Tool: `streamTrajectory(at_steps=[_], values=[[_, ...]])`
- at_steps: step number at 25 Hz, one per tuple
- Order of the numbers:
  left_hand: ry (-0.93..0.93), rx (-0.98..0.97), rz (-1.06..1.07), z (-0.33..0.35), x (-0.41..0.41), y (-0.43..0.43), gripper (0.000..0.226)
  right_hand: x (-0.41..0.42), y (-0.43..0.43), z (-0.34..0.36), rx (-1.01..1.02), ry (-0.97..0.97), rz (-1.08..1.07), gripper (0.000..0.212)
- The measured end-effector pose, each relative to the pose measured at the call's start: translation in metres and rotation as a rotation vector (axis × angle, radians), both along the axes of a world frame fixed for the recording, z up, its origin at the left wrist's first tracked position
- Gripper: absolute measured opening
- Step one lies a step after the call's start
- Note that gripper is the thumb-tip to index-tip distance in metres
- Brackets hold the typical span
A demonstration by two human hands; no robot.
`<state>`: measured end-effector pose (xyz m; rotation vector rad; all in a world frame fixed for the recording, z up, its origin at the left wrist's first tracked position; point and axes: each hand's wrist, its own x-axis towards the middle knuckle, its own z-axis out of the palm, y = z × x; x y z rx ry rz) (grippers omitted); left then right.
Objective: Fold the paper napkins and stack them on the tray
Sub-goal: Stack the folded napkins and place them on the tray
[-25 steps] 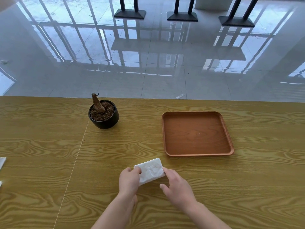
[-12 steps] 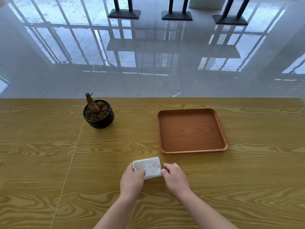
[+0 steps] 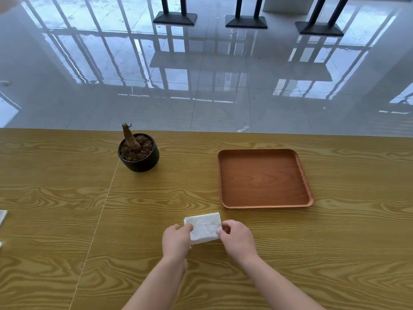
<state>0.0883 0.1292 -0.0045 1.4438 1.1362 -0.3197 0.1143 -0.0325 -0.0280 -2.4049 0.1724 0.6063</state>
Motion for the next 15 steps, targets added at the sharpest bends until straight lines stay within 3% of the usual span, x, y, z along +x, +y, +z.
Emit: streamTrajectory(at_steps=[7,11,15], values=[[0.102,-0.064,0.110,-0.005,0.013,0.001,0.023,0.003,0.001,-0.002,-0.027,-0.034,-0.057,0.020],[0.080,-0.033,0.013,-0.007,0.010,-0.001,0.008,0.001,-0.001,-0.005,-0.012,-0.052,-0.068,0.020],[0.009,0.178,-0.191,-0.004,0.003,-0.004,0.005,0.001,-0.001,-0.006,0.010,-0.049,-0.077,0.020]])
